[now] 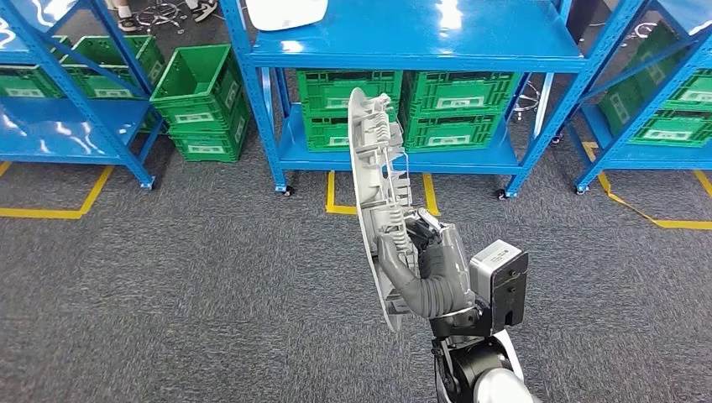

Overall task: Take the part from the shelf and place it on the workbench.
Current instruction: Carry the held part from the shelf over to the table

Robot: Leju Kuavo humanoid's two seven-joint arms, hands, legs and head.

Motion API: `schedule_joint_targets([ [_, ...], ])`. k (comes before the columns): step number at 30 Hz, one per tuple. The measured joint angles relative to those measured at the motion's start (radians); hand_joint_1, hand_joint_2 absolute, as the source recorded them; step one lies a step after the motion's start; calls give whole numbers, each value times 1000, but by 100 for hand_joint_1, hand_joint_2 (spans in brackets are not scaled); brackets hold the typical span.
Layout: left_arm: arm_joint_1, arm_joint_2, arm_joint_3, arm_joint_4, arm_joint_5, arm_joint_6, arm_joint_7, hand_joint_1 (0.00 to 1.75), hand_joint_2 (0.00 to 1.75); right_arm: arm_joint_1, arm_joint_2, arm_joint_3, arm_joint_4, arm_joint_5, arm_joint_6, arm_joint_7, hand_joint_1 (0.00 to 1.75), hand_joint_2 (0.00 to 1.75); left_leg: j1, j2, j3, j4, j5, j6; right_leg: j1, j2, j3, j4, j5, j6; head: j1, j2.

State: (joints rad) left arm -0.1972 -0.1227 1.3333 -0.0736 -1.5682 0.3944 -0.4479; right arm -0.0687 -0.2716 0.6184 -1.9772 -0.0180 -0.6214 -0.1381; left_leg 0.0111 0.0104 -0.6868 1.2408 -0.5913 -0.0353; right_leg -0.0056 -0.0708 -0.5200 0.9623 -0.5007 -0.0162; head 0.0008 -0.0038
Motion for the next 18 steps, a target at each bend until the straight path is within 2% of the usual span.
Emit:
schedule_joint_targets([
  [1,1,0,0,0,0,0,0,0,175,0,0,1,0,0,0,0,175,175,-1,18,40,-66,34,2,0,-12,-1,5,-2,2,0,0],
  [3,0,1,-1,0,0,0,0,0,175,-1,0,3,1,0,0,0,175,175,-9,82,111,-194,75,13,5,-31,-2,14,-8,9,-1,0],
  [4,0,0,-2,0,0,0,0,0,175,-1,0,5,1,0,0,0,175,175,-13,104,127,-227,81,21,8,-39,-3,18,-10,13,-1,0],
  [5,0,0,-4,0,0,0,0,0,175,-2,0,6,1,0,0,0,175,175,-16,110,127,-236,79,30,11,-48,-3,20,-11,17,0,0],
  [7,1,0,-5,0,0,0,0,0,175,-3,0,9,1,0,0,0,175,175,-15,82,120,-237,86,46,11,-63,-3,23,-15,26,2,0],
  [8,0,0,-6,0,0,0,0,0,175,-3,0,11,1,0,0,0,175,175,-13,66,118,-239,90,53,9,-50,-6,34,-26,31,4,0],
  [9,-1,-1,-6,0,0,0,0,0,175,-3,0,12,0,0,0,0,175,175,-10,51,116,-240,95,60,6,-25,-15,61,-48,37,8,0],
  [11,-2,-1,-7,0,0,0,-1,0,175,0,0,14,1,-1,0,-1,175,175,-9,20,112,-241,102,71,2,39,-55,174,-119,44,19,0],
  [12,-1,-1,-9,0,0,0,-1,0,175,1,0,16,1,-2,0,-1,175,175,-10,3,110,-241,104,73,1,55,-82,242,-151,45,23,0],
  [13,0,-2,-11,0,0,-1,0,0,175,2,-1,18,3,-3,0,-1,175,175,-13,-15,108,-240,107,75,0,62,-103,293,-169,43,27,0],
  [14,1,-2,-13,0,0,-1,0,0,175,2,-1,20,3,-4,0,-1,175,175,-15,-34,107,-240,108,76,0,66,-111,312,-166,40,29,0],
  [15,1,-2,-15,0,0,-1,0,0,175,2,-1,22,4,-5,1,-2,175,175,-17,-52,107,-240,110,76,1,70,-102,292,-142,35,31,0],
  [16,1,-3,-17,0,0,-1,-1,0,175,1,-2,24,4,-6,2,-3,175,175,-20,-69,109,-240,112,76,1,78,-79,237,-103,28,33,0],
  [18,0,-4,-21,0,0,0,-1,0,175,-2,-2,28,4,-8,11,-5,175,175,-21,-99,107,-239,116,72,3,117,-24,106,-32,11,36,0],
])
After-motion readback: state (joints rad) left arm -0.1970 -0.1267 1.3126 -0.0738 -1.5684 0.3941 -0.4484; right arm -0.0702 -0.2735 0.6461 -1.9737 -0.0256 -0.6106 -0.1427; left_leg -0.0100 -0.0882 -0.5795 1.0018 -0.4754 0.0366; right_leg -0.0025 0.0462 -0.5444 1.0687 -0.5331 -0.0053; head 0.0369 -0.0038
